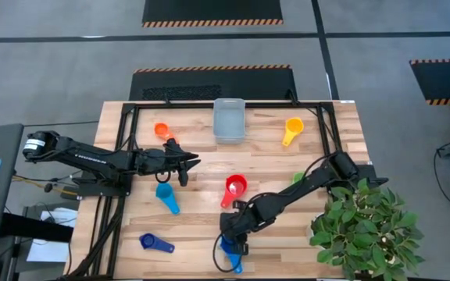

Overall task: Nest measuring cups in basket
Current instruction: Stack the bottom blue measuring cup on top of the red measuring cup

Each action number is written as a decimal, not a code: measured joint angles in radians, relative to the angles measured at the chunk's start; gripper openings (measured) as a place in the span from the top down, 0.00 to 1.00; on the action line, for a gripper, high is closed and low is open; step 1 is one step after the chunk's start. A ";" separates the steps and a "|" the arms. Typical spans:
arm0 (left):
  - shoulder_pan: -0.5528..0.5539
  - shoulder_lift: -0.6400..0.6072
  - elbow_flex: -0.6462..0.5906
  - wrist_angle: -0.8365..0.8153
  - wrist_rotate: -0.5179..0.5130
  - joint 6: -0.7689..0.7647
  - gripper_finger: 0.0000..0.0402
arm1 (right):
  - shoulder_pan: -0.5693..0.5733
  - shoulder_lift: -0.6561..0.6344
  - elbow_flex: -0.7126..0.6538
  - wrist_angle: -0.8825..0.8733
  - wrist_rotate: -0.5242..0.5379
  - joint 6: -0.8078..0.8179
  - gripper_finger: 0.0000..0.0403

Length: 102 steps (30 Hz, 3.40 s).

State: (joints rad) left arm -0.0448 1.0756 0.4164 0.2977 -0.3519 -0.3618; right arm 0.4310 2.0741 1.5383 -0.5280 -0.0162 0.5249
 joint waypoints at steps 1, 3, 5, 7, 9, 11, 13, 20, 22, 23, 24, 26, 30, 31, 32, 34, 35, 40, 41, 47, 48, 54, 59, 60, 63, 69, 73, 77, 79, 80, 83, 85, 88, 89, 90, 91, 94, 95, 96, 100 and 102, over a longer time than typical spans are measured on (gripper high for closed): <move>0.000 0.000 0.000 0.000 0.000 0.000 0.77 | -0.004 0.010 -0.003 -0.010 -0.009 -0.001 0.63; 0.000 0.000 0.000 -0.001 0.000 0.000 0.77 | -0.007 0.018 -0.006 -0.044 -0.029 0.006 0.65; 0.000 0.000 0.000 -0.004 0.000 0.000 0.77 | -0.016 0.031 0.000 -0.021 -0.052 0.020 0.68; 0.000 0.000 0.000 -0.006 0.000 -0.001 0.77 | -0.018 0.040 -0.001 -0.055 -0.058 0.030 0.71; 0.000 0.000 0.000 -0.021 0.000 -0.001 0.77 | -0.023 0.043 -0.006 -0.087 -0.060 0.040 0.74; 0.000 0.000 -0.001 -0.025 0.000 -0.001 0.77 | -0.025 0.042 -0.004 -0.100 -0.060 0.050 0.77; 0.000 0.000 -0.001 -0.025 -0.001 -0.001 0.77 | -0.029 0.034 -0.004 -0.130 -0.050 0.058 0.79; 0.000 0.000 -0.001 -0.042 -0.001 -0.001 0.77 | -0.034 -0.046 -0.004 -0.258 0.072 0.061 0.79; 0.000 0.000 -0.001 -0.052 -0.002 -0.001 0.77 | -0.024 -0.081 -0.004 -0.253 0.079 0.051 0.76; 0.001 0.000 -0.001 -0.054 -0.004 -0.001 0.77 | -0.014 -0.097 -0.004 -0.245 0.079 0.038 0.74; 0.001 0.000 -0.001 -0.054 -0.015 -0.001 0.77 | -0.001 -0.110 -0.004 -0.228 0.076 0.021 0.72; 0.001 0.000 -0.001 -0.054 -0.031 -0.001 0.77 | 0.026 -0.122 -0.002 -0.174 0.055 -0.017 0.67; 0.001 0.000 -0.001 -0.056 -0.030 -0.004 0.77 | 0.071 -0.104 -0.003 -0.098 -0.001 -0.078 0.57; -0.001 0.000 -0.001 -0.057 -0.030 -0.010 0.77 | 0.074 -0.092 -0.002 -0.087 -0.009 -0.089 0.54; -0.002 0.000 -0.001 -0.060 -0.029 -0.018 0.77 | 0.075 -0.087 -0.004 -0.086 -0.010 -0.099 0.52; -0.002 0.000 -0.001 -0.072 -0.028 -0.033 0.77 | 0.074 -0.087 -0.006 -0.081 -0.012 -0.115 0.49; -0.002 0.000 -0.001 -0.081 -0.027 -0.042 0.77 | 0.073 -0.088 -0.006 -0.045 -0.014 -0.128 0.47; -0.002 0.000 -0.001 -0.115 -0.022 -0.066 0.77 | 0.074 -0.089 -0.007 0.056 -0.098 -0.159 0.44; -0.002 0.000 -0.001 -0.116 -0.022 -0.069 0.77 | 0.075 -0.089 -0.007 0.072 -0.115 -0.159 0.44; -0.002 0.000 -0.001 -0.124 -0.022 -0.073 0.77 | 0.092 -0.052 -0.008 0.087 -0.113 -0.145 0.44; -0.002 0.000 -0.001 -0.126 -0.023 -0.073 0.77 | 0.096 -0.048 -0.010 0.070 -0.110 -0.137 0.44; -0.002 0.000 -0.001 -0.131 -0.024 -0.073 0.77 | 0.093 0.006 0.013 0.060 -0.111 -0.115 0.44; -0.002 0.008 -0.001 -0.132 -0.030 -0.075 0.77 | 0.090 0.011 0.015 0.049 -0.135 -0.113 0.45; -0.002 0.008 -0.001 -0.131 -0.029 -0.074 0.77 | 0.090 0.011 0.015 0.047 -0.134 -0.113 0.45; -0.002 0.009 -0.001 -0.127 -0.031 -0.073 0.77 | 0.090 0.009 0.016 0.044 -0.136 -0.113 0.48; -0.002 0.010 -0.001 -0.129 -0.031 -0.073 0.77 | 0.090 0.009 0.010 0.038 -0.142 -0.114 0.56; -0.002 0.010 -0.001 -0.129 -0.031 -0.073 0.77 | 0.083 0.009 -0.002 0.037 -0.143 -0.110 0.60; -0.002 0.010 -0.001 -0.129 -0.032 -0.073 0.77 | 0.083 0.009 -0.020 0.032 -0.144 -0.107 0.63; -0.002 0.010 -0.001 -0.129 -0.034 -0.073 0.77 | 0.079 0.009 -0.021 0.034 -0.144 -0.107 0.64; -0.002 0.010 -0.001 -0.129 -0.034 -0.073 0.77 | 0.078 0.009 -0.021 0.034 -0.145 -0.107 0.64; -0.002 0.010 -0.001 -0.129 -0.034 -0.073 0.77 | 0.076 0.009 -0.021 0.026 -0.144 -0.107 0.67; -0.002 0.010 -0.001 -0.130 -0.034 -0.072 0.77 | 0.068 0.009 -0.021 0.005 -0.144 -0.105 0.71; -0.002 0.010 -0.001 -0.131 -0.034 -0.072 0.77 | 0.048 0.009 -0.021 -0.031 -0.137 -0.068 0.81; -0.002 0.010 -0.001 -0.131 -0.034 -0.072 0.77 | 0.040 0.008 -0.021 -0.041 -0.132 -0.052 0.85; -0.002 0.010 -0.001 -0.132 -0.034 -0.069 0.77 | 0.034 0.007 -0.021 -0.050 -0.130 -0.037 0.89; -0.002 0.010 -0.001 -0.132 -0.034 -0.069 0.77 | 0.027 0.006 -0.021 -0.059 -0.131 -0.020 0.93; -0.002 0.010 -0.001 -0.137 -0.034 -0.069 0.77 | 0.009 -0.016 -0.022 -0.107 -0.125 0.037 0.96; -0.002 0.010 -0.001 -0.139 -0.034 -0.069 0.77 | 0.004 -0.025 -0.022 -0.117 -0.114 0.060 0.95; -0.002 0.010 -0.001 -0.144 -0.034 -0.069 0.77 | 0.002 -0.036 -0.022 -0.123 -0.094 0.083 0.94; -0.002 0.010 -0.001 -0.162 -0.049 -0.069 0.77 | -0.017 -0.112 -0.023 -0.189 0.039 0.174 0.92; -0.002 0.010 -0.001 -0.163 -0.050 -0.069 0.77 | -0.031 -0.155 -0.022 -0.228 0.124 0.234 0.95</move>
State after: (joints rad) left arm -0.0471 1.0851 0.4152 0.1348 -0.4018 -0.4305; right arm 0.3996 1.9186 1.5162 -0.7559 0.1081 0.7587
